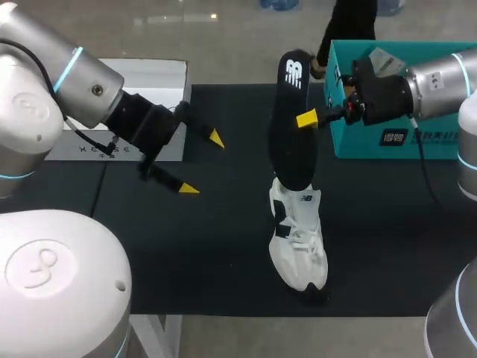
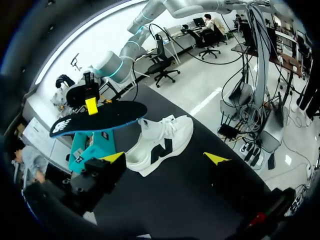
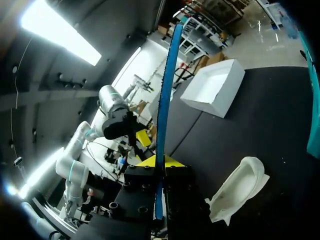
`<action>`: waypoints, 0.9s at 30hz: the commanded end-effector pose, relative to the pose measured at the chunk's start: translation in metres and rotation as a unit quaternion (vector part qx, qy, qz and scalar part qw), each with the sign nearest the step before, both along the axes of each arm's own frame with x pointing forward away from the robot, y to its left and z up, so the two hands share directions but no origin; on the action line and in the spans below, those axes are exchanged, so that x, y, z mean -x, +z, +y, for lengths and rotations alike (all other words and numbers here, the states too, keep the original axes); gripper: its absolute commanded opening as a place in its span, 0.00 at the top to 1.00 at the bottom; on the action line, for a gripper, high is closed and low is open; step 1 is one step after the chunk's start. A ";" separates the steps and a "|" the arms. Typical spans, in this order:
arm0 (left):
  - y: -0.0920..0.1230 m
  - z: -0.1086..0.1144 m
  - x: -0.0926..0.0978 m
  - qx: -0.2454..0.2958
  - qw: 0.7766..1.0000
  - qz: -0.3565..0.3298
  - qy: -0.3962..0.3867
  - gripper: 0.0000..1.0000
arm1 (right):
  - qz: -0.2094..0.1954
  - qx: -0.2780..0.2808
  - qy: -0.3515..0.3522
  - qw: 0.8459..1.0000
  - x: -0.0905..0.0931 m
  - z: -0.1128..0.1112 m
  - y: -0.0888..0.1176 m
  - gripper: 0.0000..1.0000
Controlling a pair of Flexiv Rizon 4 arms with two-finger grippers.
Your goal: Take the shoe out of the shoebox, open the shoe tongue, remove and reinsert the insole, then place the shoe into the shoebox
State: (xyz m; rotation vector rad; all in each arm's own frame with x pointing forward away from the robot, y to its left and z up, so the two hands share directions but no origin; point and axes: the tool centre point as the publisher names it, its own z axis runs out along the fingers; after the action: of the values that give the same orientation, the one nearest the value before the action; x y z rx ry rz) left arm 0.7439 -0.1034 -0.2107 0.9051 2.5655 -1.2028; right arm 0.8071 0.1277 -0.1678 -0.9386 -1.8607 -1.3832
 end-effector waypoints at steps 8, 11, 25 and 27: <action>-0.029 0.016 0.013 -0.106 0.988 0.030 0.106 0.00 | 0.000 0.001 -0.001 1.000 0.000 0.001 0.000 1.00; -0.039 0.026 0.011 -0.090 0.990 0.043 0.101 0.00 | 0.000 0.001 -0.001 1.000 0.000 0.001 0.000 1.00; -0.057 0.048 0.006 -0.098 0.983 0.086 0.127 0.00 | 0.000 0.001 -0.001 1.000 0.000 0.001 0.000 1.00; -0.057 0.048 0.006 -0.101 0.983 0.088 0.129 0.00 | 0.000 0.001 -0.001 1.000 0.000 0.001 0.000 1.00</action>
State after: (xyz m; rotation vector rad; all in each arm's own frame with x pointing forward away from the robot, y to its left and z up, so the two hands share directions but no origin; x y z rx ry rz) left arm 0.7344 -0.0510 -0.2698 0.4887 2.8653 -1.0207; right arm 0.8072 0.1278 -0.1678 -0.9388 -1.8607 -1.3832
